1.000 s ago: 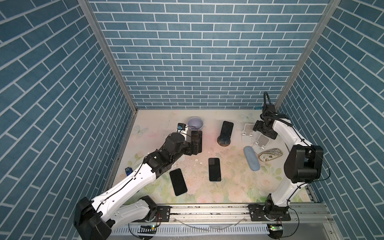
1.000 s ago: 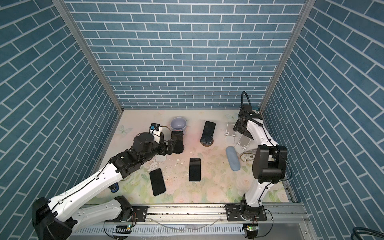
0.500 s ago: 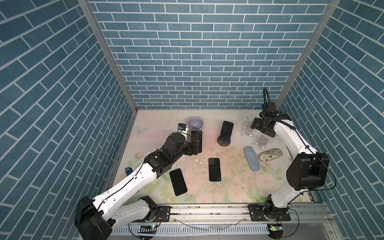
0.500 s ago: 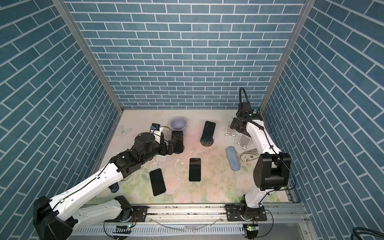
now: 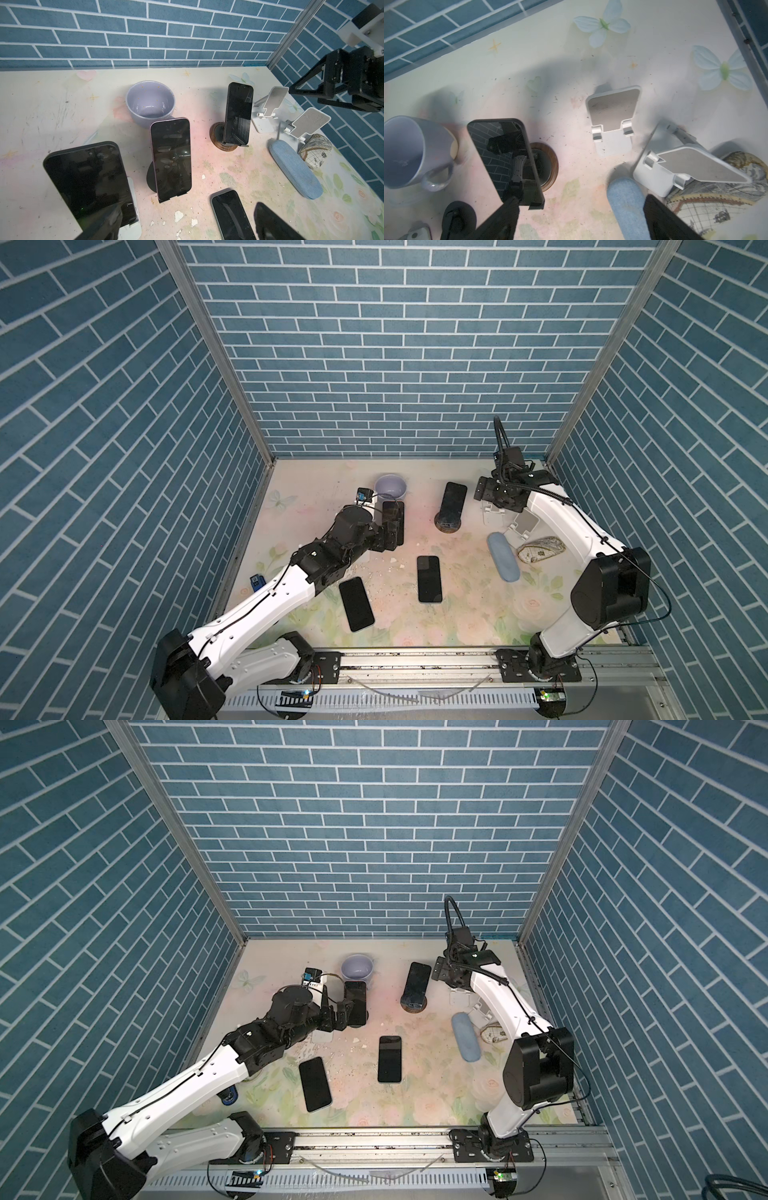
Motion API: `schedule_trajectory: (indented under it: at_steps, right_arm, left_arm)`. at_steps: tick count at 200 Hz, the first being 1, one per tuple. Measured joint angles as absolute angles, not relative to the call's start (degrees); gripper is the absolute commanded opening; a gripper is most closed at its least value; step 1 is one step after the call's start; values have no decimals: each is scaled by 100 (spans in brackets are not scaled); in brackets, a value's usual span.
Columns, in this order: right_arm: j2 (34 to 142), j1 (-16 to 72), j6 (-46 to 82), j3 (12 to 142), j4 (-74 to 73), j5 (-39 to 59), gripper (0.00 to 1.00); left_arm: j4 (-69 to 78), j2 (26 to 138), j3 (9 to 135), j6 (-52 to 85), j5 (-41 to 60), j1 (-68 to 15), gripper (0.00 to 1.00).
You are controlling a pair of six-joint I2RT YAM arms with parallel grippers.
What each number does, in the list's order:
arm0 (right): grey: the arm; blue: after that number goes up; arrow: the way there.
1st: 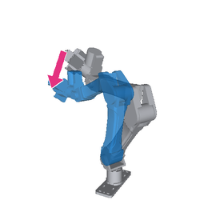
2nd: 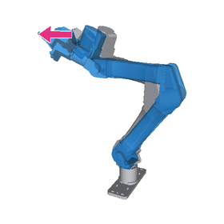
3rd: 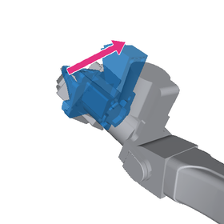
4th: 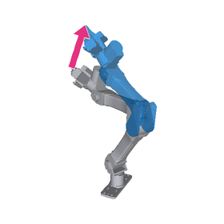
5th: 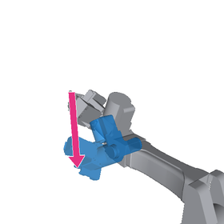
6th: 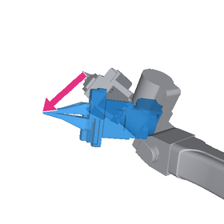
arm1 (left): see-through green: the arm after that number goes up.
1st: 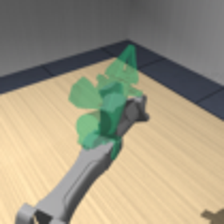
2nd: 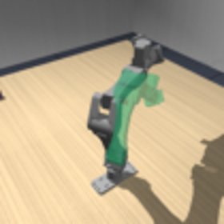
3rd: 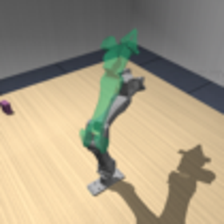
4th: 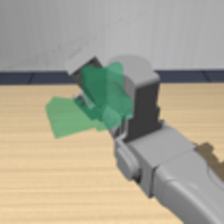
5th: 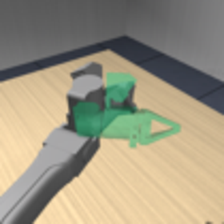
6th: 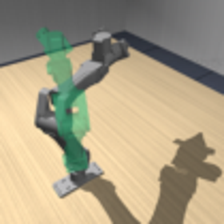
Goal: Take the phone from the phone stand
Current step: 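Move the right gripper to the black phone on the round wooden stand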
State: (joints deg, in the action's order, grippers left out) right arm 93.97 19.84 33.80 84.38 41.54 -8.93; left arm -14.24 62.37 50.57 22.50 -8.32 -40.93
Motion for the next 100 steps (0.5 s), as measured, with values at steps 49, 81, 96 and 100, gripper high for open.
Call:
schedule_trajectory:
  at_steps: [49, 81, 96, 100]
  right_arm:
    - [9966, 2399, 3535, 8565, 3981, -843, 99]
    - [10368, 2556, 3605, 8799, 3900, -751, 99]
    - [10490, 2602, 3621, 8912, 3881, -722, 99]
    - [10532, 2611, 3621, 8954, 3881, -720, 99]
  left_arm:
    - [-1422, 6178, 4886, 2263, -836, -4093, 100]
    - [-1424, 6084, 4803, 2259, -882, -4093, 100]
    - [-1426, 6064, 4781, 2252, -899, -4093, 100]
    - [-1422, 6062, 4775, 2248, -899, -4093, 100]
